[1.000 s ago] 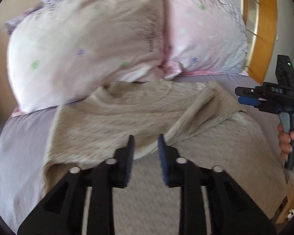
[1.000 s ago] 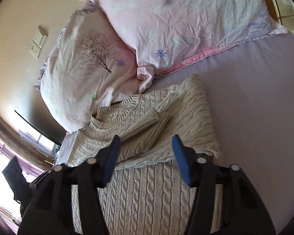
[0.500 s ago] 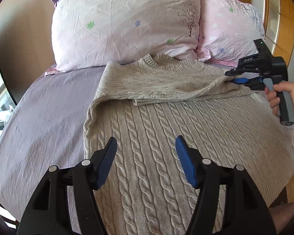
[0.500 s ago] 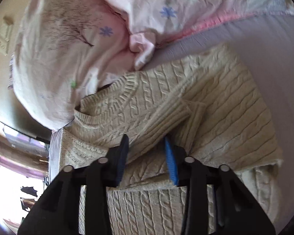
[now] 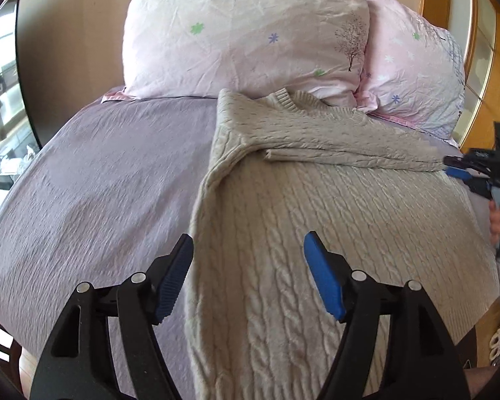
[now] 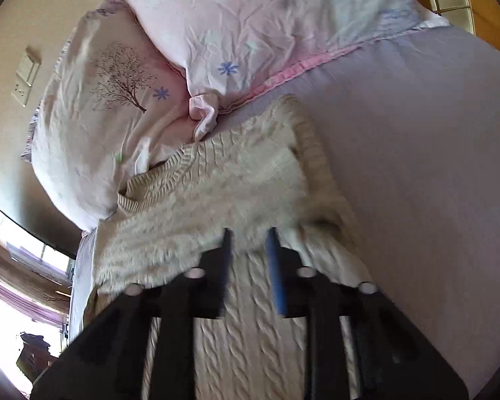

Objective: Fold small clothes

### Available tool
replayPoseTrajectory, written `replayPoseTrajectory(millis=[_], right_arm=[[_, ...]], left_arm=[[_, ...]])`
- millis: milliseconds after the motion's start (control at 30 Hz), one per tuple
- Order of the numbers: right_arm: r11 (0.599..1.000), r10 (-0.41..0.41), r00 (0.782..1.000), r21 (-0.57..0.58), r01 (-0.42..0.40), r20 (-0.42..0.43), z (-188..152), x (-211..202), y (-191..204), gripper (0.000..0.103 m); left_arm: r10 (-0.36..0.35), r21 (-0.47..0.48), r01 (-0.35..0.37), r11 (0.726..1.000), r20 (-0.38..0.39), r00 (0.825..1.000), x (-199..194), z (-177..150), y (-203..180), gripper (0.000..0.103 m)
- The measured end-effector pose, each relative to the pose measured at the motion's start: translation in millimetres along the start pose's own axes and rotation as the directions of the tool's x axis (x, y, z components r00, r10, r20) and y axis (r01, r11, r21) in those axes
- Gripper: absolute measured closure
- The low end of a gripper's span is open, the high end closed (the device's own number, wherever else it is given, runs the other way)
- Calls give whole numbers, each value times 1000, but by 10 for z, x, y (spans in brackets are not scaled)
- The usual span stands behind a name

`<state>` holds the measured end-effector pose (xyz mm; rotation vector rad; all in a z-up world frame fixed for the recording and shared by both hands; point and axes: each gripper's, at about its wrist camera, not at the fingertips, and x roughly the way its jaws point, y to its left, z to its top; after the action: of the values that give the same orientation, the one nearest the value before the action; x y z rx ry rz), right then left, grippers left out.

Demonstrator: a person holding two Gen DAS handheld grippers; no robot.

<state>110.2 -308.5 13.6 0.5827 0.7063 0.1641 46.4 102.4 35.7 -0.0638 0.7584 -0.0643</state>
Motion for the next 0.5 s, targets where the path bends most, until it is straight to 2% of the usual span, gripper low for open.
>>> replayPoseTrajectory(millis=[33,167,267,367,433,500], right_arm=[[1000,-6,1000,-16,7,13,-56,-118,-43,40],[999,-5,999,-37,3,-47,-345,-458,-278,39],[999,-2,994,-32,-2,-106,-535,-582,-440,45],[998,26,991,-59,-34,-130,-733,-716,-470,54],[993,84,982,-64,-96,-169,-883,-766,-446,60],[985,150,966,-53,-165,-212,-1010,-769,-446,73]], left_arm=[[3,-3,-3,1000,-1,1000,-25,-23,35,29],[4,-33,-5,999,-31,1000,-73,-147,212,27],[-19,-75,15,997,-54,998,-71,-239,318,27],[-86,-102,78,992,-70,994,-89,-362,330,27],[-107,-88,101,991,-65,992,-157,-435,285,30],[-141,-90,136,987,-61,988,-228,-504,243,37]])
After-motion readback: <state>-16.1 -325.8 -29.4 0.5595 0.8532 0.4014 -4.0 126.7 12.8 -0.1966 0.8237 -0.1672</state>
